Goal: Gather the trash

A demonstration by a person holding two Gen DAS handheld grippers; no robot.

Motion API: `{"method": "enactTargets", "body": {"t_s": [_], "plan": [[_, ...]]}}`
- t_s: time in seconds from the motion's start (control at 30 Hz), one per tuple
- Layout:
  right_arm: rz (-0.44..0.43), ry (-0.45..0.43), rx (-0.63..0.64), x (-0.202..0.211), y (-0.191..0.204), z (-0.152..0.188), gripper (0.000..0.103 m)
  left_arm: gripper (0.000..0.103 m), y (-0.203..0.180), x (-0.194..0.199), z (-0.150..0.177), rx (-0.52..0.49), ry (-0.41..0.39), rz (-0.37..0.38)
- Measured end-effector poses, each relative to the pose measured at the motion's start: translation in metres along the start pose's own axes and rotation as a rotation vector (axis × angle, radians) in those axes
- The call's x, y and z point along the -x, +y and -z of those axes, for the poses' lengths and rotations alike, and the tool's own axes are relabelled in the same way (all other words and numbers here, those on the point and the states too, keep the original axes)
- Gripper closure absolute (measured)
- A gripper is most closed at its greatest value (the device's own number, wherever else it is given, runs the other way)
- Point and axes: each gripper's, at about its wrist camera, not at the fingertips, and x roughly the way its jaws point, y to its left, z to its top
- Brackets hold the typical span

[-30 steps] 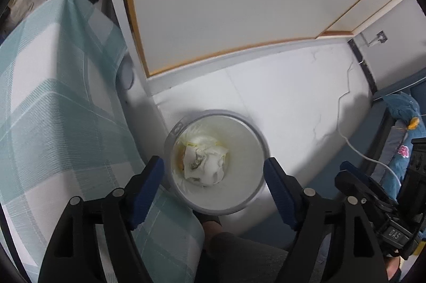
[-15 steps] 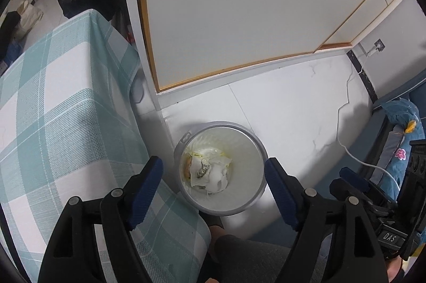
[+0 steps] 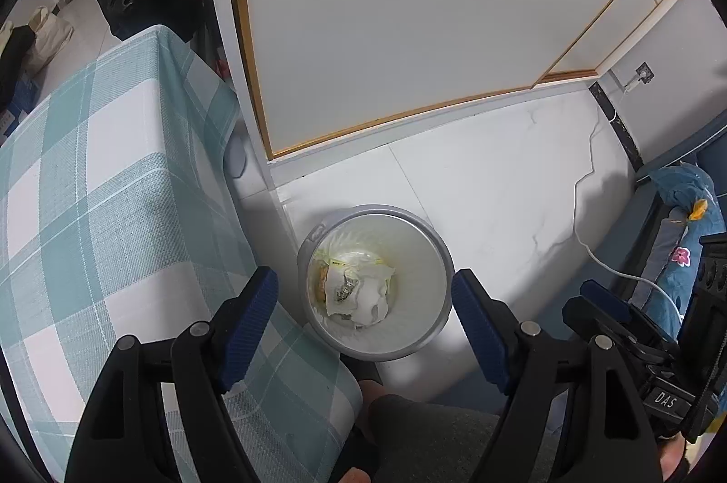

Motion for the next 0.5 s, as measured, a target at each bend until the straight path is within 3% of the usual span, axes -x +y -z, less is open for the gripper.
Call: {"method": "enactTargets", "body": {"t_s": [0.5], "plan": [[0.022,-0.018,0.016,0.007,0.0059,0.0008,0.009,0.027,0.0046,0.0081,0.0021,0.022,-0.015,-0.008]]}}
